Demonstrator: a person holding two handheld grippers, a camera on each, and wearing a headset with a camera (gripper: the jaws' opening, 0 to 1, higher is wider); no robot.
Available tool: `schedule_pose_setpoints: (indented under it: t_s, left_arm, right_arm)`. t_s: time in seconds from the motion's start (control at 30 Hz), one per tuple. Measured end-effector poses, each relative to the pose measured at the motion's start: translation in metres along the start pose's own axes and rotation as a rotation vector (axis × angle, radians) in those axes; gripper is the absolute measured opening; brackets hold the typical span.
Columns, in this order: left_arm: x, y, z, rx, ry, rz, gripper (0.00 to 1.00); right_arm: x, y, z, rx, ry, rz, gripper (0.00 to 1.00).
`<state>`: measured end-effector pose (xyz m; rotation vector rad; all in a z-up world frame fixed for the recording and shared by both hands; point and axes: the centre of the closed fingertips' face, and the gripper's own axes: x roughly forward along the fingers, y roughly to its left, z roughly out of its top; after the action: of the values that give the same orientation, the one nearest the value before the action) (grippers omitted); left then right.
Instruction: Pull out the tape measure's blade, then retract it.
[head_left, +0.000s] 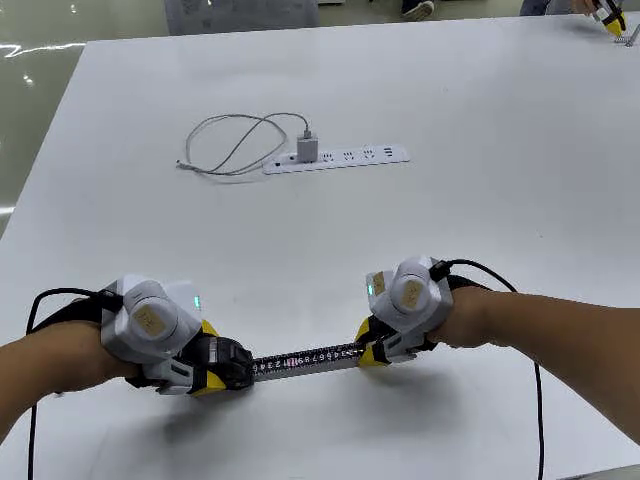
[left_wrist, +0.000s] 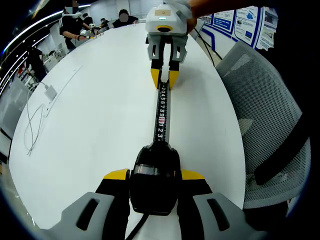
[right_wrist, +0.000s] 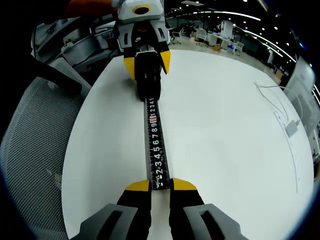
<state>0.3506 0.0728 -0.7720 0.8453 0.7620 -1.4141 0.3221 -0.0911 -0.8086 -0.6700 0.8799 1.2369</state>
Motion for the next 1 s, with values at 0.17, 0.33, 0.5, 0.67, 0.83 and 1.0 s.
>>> schedule_pose_setpoints:
  t_s: [0.17, 0.33, 0.5, 0.67, 0.83, 1.0]
  left_arm:
    - [0.000, 0.000, 0.000, 0.000, 0.000, 0.001, 0.31]
    - [0.000, 0.000, 0.000, -0.001, 0.000, 0.003, 0.31]
    - [0.000, 0.000, 0.000, -0.002, -0.001, 0.002, 0.31]
    - [0.000, 0.000, 0.000, 0.002, 0.002, 0.000, 0.31]
    - [0.000, 0.000, 0.000, 0.000, -0.001, 0.002, 0.31]
    - [0.000, 0.000, 0.000, 0.002, 0.000, 0.002, 0.31]
  right_arm:
    - [-0.001, 0.000, -0.002, -0.002, 0.002, 0.000, 0.09]
    - [-0.002, 0.000, -0.003, -0.004, 0.008, -0.002, 0.09]
    - [-0.004, 0.000, -0.005, 0.000, 0.009, -0.003, 0.09]
    - [-0.005, 0.000, -0.007, 0.005, 0.011, -0.008, 0.09]
    - [-0.006, 0.000, -0.009, 0.004, 0.011, -0.009, 0.09]
    - [-0.007, -0.001, -0.011, 0.007, 0.014, -0.013, 0.09]
